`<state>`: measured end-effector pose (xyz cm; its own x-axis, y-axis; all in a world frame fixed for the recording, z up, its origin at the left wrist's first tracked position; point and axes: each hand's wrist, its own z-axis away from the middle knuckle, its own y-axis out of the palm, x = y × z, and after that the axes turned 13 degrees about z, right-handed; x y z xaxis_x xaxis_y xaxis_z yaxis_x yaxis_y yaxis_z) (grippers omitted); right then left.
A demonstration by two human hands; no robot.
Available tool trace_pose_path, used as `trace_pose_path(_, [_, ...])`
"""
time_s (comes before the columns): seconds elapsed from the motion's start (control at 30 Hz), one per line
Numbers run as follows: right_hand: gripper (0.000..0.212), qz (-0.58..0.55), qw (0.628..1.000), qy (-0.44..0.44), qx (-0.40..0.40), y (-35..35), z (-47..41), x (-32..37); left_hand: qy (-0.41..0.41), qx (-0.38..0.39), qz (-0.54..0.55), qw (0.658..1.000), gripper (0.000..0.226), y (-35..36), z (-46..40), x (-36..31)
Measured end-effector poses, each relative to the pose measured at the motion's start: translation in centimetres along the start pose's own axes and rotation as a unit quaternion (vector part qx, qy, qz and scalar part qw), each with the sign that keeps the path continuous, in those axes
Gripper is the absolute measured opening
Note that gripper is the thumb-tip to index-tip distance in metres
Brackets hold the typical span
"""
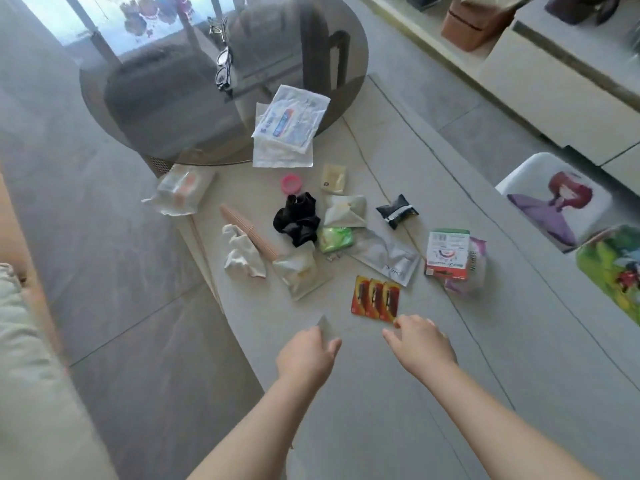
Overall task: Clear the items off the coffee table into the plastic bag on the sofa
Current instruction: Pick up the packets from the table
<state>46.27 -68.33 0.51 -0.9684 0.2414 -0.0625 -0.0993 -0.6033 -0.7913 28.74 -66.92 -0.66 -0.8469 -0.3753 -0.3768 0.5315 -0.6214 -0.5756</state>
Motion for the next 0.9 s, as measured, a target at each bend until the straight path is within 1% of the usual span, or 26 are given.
trace_pose_path(0.07, [0.036,0.009,1.000,-0.010,0.003,0.7,-2.3,0.3,-0.001,-0.014,-0.014,1.000,0.046,0.6,-2.2,0.0])
trace_pose_path(0.13, [0.037,-0.005,1.000,-0.013,-0.015,1.2,-4.5,0.7,-0.006,-0.017,-0.027,0.999,0.044,1.3,-4.1,0.2])
trace_pose_path(0.23, [0.042,-0.023,0.999,-0.032,-0.037,1.7,-7.2,1.4,-0.024,-0.013,-0.043,0.999,0.043,2.0,-6.1,0.8])
trace_pose_path(0.37, [0.049,-0.023,0.998,-0.041,-0.034,2.8,-9.3,1.8,-0.022,-0.021,-0.033,0.999,0.033,2.7,-7.3,1.9])
trace_pose_path(0.47, [0.059,0.014,0.998,-0.034,-0.042,3.4,-9.7,1.9,-0.026,-0.020,0.022,0.999,0.030,2.6,-7.6,2.4])
trace_pose_path(0.57, [0.062,0.073,0.995,-0.019,-0.063,3.7,-9.3,2.3,-0.012,-0.018,0.113,0.993,0.026,2.0,-7.8,2.3])
trace_pose_path(0.63, [0.060,0.091,0.994,-0.002,-0.066,3.7,-9.0,2.6,0.012,-0.046,0.169,0.984,0.021,0.9,-7.9,1.6])
trace_pose_path(0.7, [0.056,0.107,0.992,0.003,-0.071,3.5,-8.6,2.7,0.032,-0.094,0.182,0.978,0.019,-0.7,-8.5,0.7])
trace_pose_path(0.77, [0.051,0.107,0.992,-0.009,-0.069,3.4,-8.4,2.6,0.037,-0.147,0.153,0.977,0.026,-2.6,-9.6,-0.2])
trace_pose_path(0.8, [0.048,0.088,0.994,-0.015,-0.061,3.4,-8.3,2.6,0.033,-0.168,0.140,0.975,0.032,-3.5,-10.3,-0.5])
trace_pose_path(0.83, [0.045,0.053,0.997,-0.016,-0.046,3.4,-8.2,2.7,0.024,-0.179,0.131,0.975,0.041,-4.2,-11.0,-0.8])
trace_pose_path(0.9, [0.039,-0.017,1.000,-0.011,-0.016,3.3,-8.0,2.9,-0.014,-0.177,0.127,0.976,0.060,-5.1,-12.4,-0.9])
